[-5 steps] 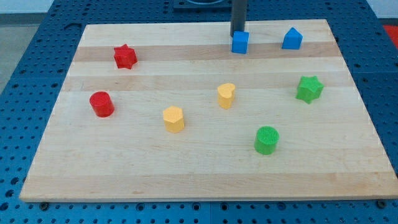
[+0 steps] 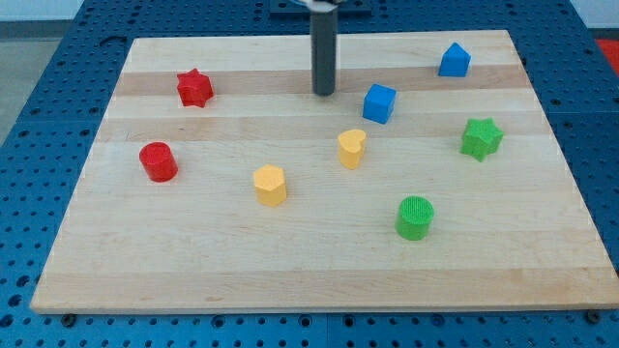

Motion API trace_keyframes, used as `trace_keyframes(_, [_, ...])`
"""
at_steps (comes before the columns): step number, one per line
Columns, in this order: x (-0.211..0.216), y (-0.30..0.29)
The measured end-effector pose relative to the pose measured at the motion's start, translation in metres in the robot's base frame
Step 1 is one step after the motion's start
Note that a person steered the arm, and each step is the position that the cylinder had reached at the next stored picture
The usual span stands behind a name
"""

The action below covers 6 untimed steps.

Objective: Push the blue cube upwards

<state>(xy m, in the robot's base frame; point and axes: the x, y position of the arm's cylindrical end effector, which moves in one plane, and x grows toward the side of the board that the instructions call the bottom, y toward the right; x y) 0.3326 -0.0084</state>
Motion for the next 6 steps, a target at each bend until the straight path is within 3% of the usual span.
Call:
trace_keyframes(2, [0.067, 0.011])
trace_keyframes(4, [0.037, 0.101])
trace_keyframes(6, [0.025, 0.068])
